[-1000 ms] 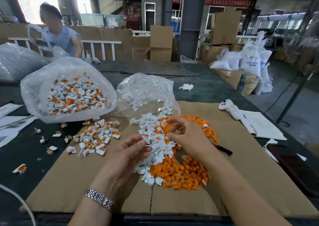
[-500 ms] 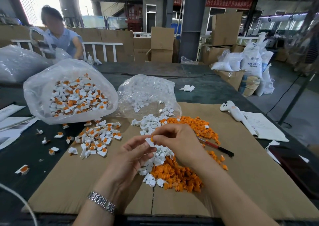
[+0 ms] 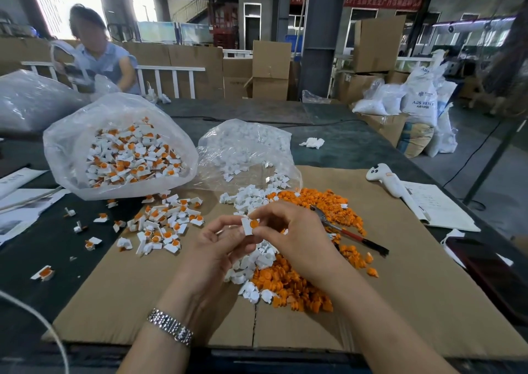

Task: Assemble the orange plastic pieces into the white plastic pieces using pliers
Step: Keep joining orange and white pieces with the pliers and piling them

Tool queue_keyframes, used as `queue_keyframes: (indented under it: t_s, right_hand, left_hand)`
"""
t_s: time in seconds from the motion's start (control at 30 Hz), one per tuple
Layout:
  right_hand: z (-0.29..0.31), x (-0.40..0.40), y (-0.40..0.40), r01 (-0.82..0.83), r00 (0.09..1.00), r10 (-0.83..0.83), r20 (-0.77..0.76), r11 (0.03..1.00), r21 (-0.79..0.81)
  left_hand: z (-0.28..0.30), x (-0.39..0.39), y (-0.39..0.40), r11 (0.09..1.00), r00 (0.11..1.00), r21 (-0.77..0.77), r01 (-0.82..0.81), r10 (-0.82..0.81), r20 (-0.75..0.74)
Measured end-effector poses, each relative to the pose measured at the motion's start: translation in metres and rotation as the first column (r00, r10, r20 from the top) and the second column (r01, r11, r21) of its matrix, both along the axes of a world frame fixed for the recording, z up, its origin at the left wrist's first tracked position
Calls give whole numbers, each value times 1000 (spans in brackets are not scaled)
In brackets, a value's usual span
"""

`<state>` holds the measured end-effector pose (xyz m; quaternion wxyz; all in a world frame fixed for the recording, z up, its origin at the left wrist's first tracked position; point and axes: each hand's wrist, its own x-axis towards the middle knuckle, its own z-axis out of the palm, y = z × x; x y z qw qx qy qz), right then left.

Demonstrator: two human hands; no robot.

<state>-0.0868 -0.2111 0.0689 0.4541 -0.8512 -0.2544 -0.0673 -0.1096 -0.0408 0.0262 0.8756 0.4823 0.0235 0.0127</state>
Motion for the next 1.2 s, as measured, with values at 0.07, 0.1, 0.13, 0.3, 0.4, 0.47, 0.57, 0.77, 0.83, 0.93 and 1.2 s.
queue_keyframes:
  t_s: [0.07,0.1,0.13,0.3,0.4,0.47,0.57,0.77,0.83,0.93,1.2]
  right_hand:
    - [-1,0,1,7,999,-5,50,999,-51]
    - [-2,0,1,12,997,-7,74,997,-73]
    - [-2,0,1,17,996,-9,94,996,-90]
    - [-8,-2,4,31,986,-8,164,991,-134]
    - [-11,-3,6,47,981,-18,193,988,-149]
    - [-12,-3,6,63,979,-30,202,986,-155]
    - [-11,-2,5,68,981,-37,189,985,-159]
    - [-10,-2,6,72,981,-36,191,981,-181]
    - [-11,-2,7,74,979,-37,200,981,-179]
    - [-13,-1,8,59,983,-22,183,978,-199]
    - [-17,40,-41,427,890,-450,77,761,-489]
  left_hand:
    - [-2,-2,0,1000,1000,-1,7,-7,0]
    - [-3,-3,0,1000,1000,-11,15,-15,-1]
    - [-4,-3,1,999,1000,-20,26,-26,-2]
    - [-6,-3,5,999,998,44,3,0,-65]
    - [-5,-1,4,997,996,78,-30,37,-87]
    - [-3,-1,4,992,994,123,-35,47,-96]
    - [-1,-1,5,989,993,140,-39,54,-106]
    - [7,0,7,991,991,131,-6,23,-130]
    - [7,1,8,982,992,188,-20,42,-115]
    - [5,2,8,957,992,284,-56,85,-90]
    - [-3,6,10,970,977,218,-112,147,-155]
